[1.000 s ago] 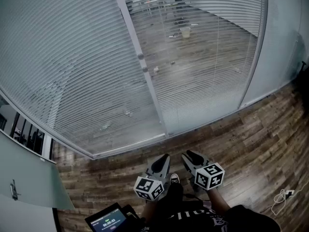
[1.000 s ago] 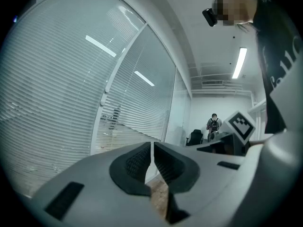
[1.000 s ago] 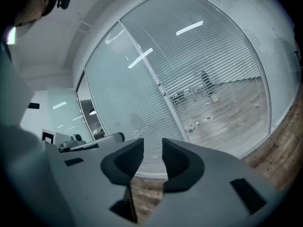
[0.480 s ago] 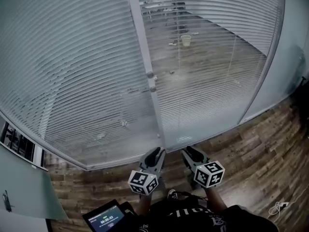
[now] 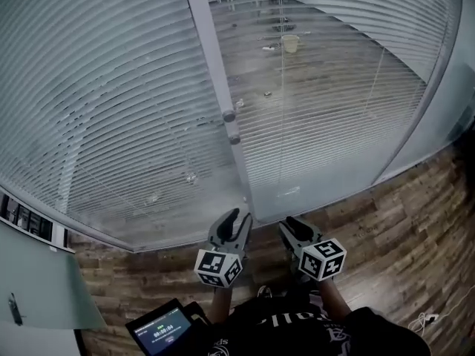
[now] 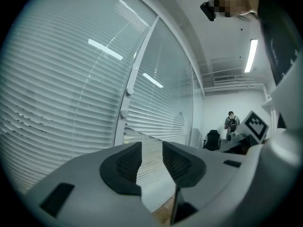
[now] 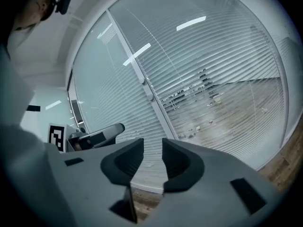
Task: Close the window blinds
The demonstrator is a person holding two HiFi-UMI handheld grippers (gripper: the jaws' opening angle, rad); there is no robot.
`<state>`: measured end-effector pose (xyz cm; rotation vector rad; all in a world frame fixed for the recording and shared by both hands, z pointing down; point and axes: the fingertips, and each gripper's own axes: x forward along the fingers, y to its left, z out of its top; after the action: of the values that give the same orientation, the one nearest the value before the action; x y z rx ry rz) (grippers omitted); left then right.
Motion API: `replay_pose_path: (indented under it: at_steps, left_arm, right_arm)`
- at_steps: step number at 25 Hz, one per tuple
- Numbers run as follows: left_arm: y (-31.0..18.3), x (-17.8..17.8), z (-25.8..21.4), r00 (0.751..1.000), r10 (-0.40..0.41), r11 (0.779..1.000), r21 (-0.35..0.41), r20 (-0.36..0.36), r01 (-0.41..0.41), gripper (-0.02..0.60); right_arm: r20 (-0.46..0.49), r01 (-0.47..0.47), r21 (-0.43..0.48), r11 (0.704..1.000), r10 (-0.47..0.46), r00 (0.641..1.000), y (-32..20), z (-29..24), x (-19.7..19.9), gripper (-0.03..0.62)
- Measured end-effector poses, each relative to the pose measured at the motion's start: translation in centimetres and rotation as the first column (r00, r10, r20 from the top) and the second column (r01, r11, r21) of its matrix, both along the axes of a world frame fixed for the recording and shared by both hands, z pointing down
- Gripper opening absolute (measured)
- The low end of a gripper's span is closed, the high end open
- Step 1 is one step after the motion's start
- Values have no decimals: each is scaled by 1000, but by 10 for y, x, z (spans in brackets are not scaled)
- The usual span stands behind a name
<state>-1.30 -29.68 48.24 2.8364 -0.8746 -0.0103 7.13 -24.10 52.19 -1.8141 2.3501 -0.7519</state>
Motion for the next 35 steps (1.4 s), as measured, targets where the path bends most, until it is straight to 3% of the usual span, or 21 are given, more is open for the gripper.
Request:
replay_pose_path:
  at_steps: [5,8,12,15,17,20,22,25,26,27,28,29,30,31,32,33,34,35]
  left_arm:
    - [-56,19,-12,989,-148,988,44,20,147,123]
    - [-86,34,-18,975,-214,974,86,68,208,123]
    - [-131,54,-35,920,-347,927,215,183,307,123]
    - [-156,68,-47,857,-428,884,329,287,332,123]
    - [-171,73,-53,802,-474,854,409,362,321,123]
    - [-191,78,-59,716,-513,831,484,473,276,123]
    - [-200,81,-56,643,-534,817,531,549,225,133]
    - [-210,83,-48,511,-578,788,599,636,146,138]
    - [-212,83,-48,490,-592,778,612,640,141,137]
    - [-212,83,-49,495,-599,775,611,629,160,133]
    - [-212,82,-51,532,-596,781,589,602,209,130]
    - [-212,81,-52,597,-585,794,538,549,284,129]
    - [-211,79,-53,684,-568,813,445,459,376,127]
    - [-211,78,-56,774,-546,834,302,321,462,127]
    - [-211,76,-59,840,-525,851,116,139,513,127]
    - [-211,73,-61,857,-512,858,-80,-64,507,127]
    - [-212,71,-62,825,-506,857,-253,-252,448,127]
    - [-212,70,-62,763,-505,850,-384,-404,360,127]
  right_arm:
    - [-4,112,3,994,-112,994,-50,-4,30,132]
    - [-16,185,16,983,-185,983,-81,-13,47,132]
    - [-22,277,19,961,-276,961,-117,-24,68,132]
    - [-22,342,4,940,-342,939,-128,-17,76,132]
    - [-20,390,-7,921,-390,920,-135,-13,74,132]
    - [-13,445,-6,895,-445,895,-148,-15,68,132]
    - [-12,469,-5,883,-469,883,-152,-15,68,132]
    - [-11,488,-9,873,-488,873,-155,-12,74,132]
    - [-10,488,-12,873,-488,873,-155,-11,77,132]
    - [-9,485,-15,874,-486,874,-156,-10,80,132]
    - [-6,481,-18,876,-481,876,-157,-9,83,132]
    - [-3,476,-21,879,-476,879,-158,-8,86,132]
    - [1,470,-24,882,-470,883,-159,-8,90,132]
    - [6,465,-25,885,-465,885,-159,-7,93,132]
    - [12,461,-27,887,-461,887,-159,-7,95,132]
    - [18,459,-27,888,-459,888,-158,-7,97,132]
    - [25,458,-27,889,-457,889,-157,-7,98,132]
    - [30,456,-27,889,-456,890,-157,-7,99,132]
